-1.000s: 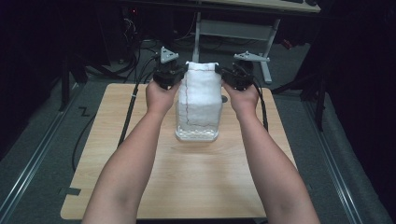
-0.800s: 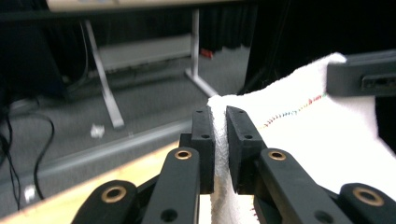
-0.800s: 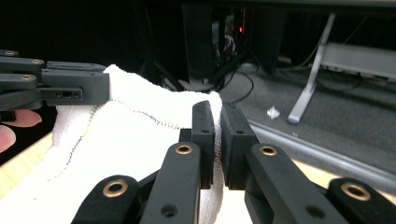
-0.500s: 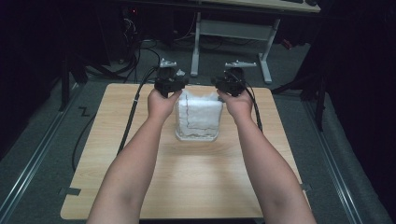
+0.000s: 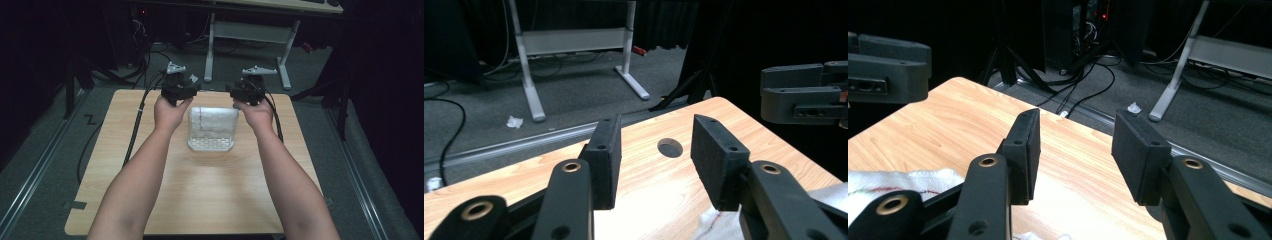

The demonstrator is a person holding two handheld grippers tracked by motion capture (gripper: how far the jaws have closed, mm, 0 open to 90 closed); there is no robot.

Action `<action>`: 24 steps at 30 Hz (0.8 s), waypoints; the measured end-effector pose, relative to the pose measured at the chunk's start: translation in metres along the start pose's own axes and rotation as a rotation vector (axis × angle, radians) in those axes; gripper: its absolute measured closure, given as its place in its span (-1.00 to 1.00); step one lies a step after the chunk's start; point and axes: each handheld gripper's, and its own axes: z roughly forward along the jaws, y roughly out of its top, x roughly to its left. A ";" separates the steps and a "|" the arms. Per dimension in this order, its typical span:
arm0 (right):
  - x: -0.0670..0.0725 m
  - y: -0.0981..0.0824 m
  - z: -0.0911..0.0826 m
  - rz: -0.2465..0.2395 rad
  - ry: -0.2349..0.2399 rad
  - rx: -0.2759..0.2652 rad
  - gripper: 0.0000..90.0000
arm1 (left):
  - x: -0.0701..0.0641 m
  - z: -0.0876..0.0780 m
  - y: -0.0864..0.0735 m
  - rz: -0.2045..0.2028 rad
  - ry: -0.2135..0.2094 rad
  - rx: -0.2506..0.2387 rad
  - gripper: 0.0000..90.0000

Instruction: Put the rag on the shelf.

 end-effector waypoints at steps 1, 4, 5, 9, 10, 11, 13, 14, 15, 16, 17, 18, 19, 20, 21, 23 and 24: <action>0.001 0.000 -0.002 -0.005 0.006 0.000 0.22 | -0.001 -0.002 0.000 0.002 0.000 -0.002 0.21; 0.003 0.000 -0.008 -0.018 0.009 -0.009 0.22 | -0.005 -0.007 0.000 -0.006 -0.006 -0.015 0.19; 0.004 -0.001 -0.010 -0.016 0.009 -0.013 0.21 | -0.007 -0.010 -0.002 -0.010 -0.012 -0.024 0.18; 0.004 -0.003 -0.022 0.020 0.045 -0.037 0.15 | -0.013 -0.019 -0.007 0.019 -0.010 -0.029 0.17; 0.004 -0.004 -0.026 0.018 0.044 -0.046 0.14 | -0.014 -0.021 -0.008 0.024 -0.014 -0.032 0.17; 0.006 -0.005 -0.029 0.011 0.039 -0.057 0.13 | -0.015 -0.024 -0.008 0.025 -0.019 -0.032 0.17; 0.008 -0.008 -0.033 -0.001 0.031 -0.064 0.10 | -0.017 -0.029 -0.009 0.030 -0.019 -0.036 0.15; 0.008 -0.009 -0.035 -0.007 0.031 -0.061 0.09 | -0.018 -0.031 -0.009 0.037 -0.021 -0.038 0.14; 0.009 -0.011 -0.036 -0.011 0.031 -0.053 0.07 | -0.019 -0.033 -0.009 0.047 -0.021 -0.037 0.13; 0.010 -0.012 -0.037 -0.025 0.020 -0.048 0.07 | -0.021 -0.036 -0.009 0.056 -0.021 -0.034 0.11; 0.011 -0.014 -0.038 -0.041 0.005 -0.044 0.06 | -0.022 -0.038 -0.009 0.066 -0.019 -0.034 0.10; 0.012 -0.016 -0.040 -0.056 -0.006 -0.041 0.05 | -0.022 -0.040 -0.009 0.071 -0.016 -0.035 0.10; 0.013 -0.017 -0.042 -0.062 -0.012 -0.042 0.05 | -0.023 -0.043 -0.010 0.067 -0.018 -0.035 0.10; 0.013 -0.019 -0.043 -0.063 -0.011 -0.047 0.04 | -0.023 -0.045 -0.010 0.063 -0.016 -0.034 0.12; 0.013 -0.020 -0.045 -0.061 -0.004 -0.047 0.03 | -0.023 -0.046 -0.011 0.060 -0.017 -0.033 0.12; 0.012 -0.023 -0.049 -0.059 0.009 -0.049 0.03 | -0.023 -0.050 -0.012 0.066 -0.018 -0.033 0.12; 0.011 -0.024 -0.051 -0.058 0.012 -0.049 0.03 | -0.023 -0.052 -0.013 0.067 -0.020 -0.034 0.12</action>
